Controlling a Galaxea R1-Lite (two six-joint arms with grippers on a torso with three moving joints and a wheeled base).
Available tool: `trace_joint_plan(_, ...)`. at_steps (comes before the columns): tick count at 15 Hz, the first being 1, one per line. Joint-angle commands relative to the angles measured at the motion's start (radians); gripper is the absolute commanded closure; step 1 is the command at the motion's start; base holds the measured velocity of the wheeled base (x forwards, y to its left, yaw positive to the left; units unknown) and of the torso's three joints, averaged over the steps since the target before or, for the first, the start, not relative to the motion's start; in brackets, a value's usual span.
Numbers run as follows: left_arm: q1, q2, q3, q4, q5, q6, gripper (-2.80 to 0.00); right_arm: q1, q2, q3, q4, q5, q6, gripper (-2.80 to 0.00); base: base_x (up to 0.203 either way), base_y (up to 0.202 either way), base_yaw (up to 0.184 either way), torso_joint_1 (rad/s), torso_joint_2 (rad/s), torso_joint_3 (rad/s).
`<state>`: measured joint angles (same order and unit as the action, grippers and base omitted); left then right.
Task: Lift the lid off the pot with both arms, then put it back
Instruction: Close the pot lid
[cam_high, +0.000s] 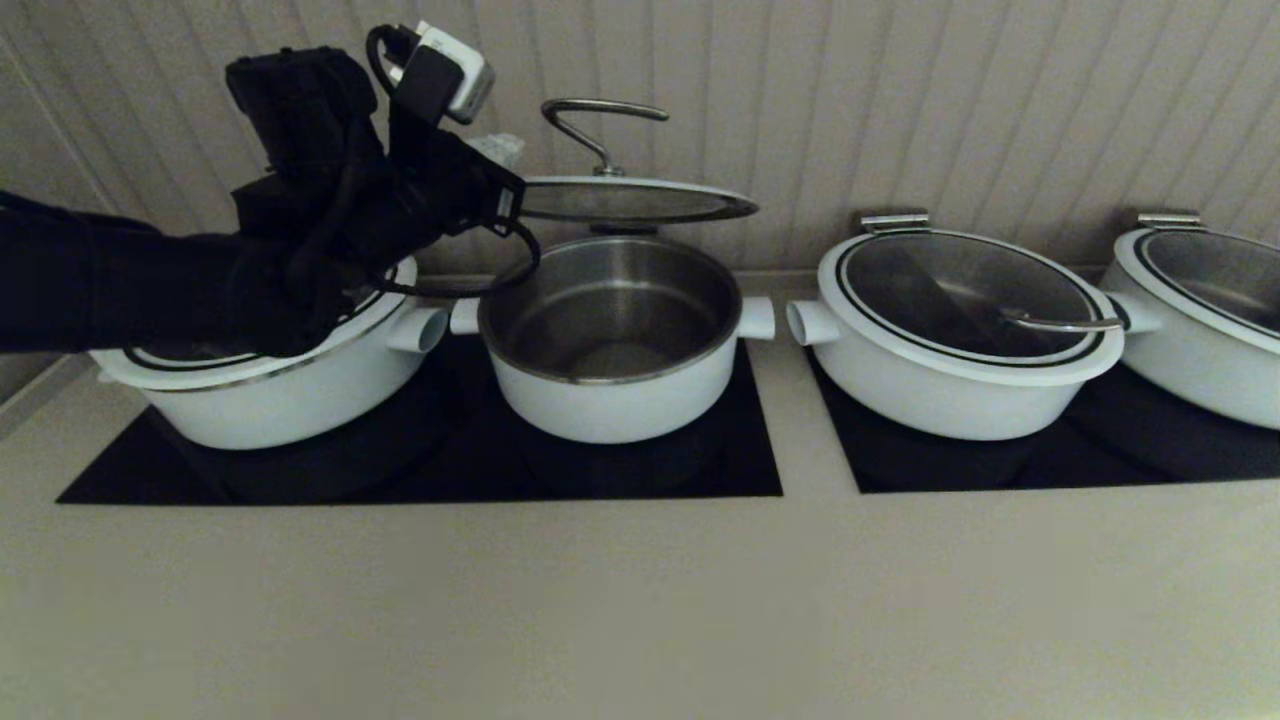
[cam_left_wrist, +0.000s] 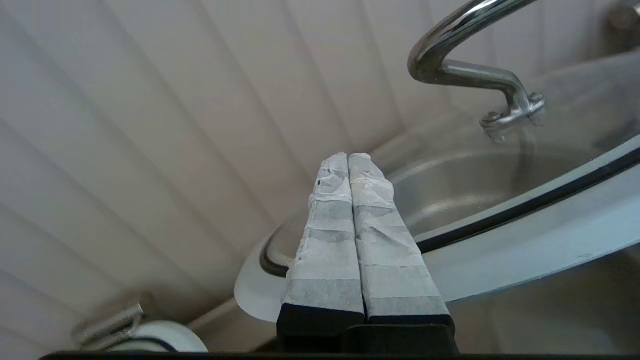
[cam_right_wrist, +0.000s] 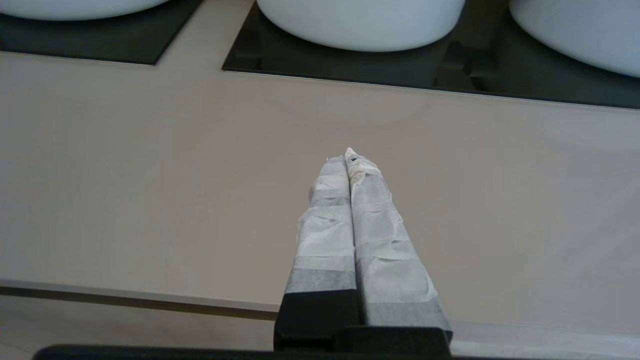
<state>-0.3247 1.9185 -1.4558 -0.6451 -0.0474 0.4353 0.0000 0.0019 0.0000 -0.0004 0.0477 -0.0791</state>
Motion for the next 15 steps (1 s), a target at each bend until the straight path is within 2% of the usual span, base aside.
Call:
trace_joint_plan(1, -0.004, -0.025, 0.030, -0.005, 0.000, 0.002, 0.00, 0.000, 0.000, 0.000, -0.001, 0.000, -0.001, 0.00, 0.000, 0.000, 0.000, 0.000, 0.00, 0.000)
trace_joint_plan(15, -0.016, -0.102, 0.212, -0.013, -0.002, 0.002, 0.00, 0.000, 0.000, 0.000, 0.000, 0.001, -0.001, 0.00, 0.000, 0.000, 0.000, 0.000, 0.00, 0.000)
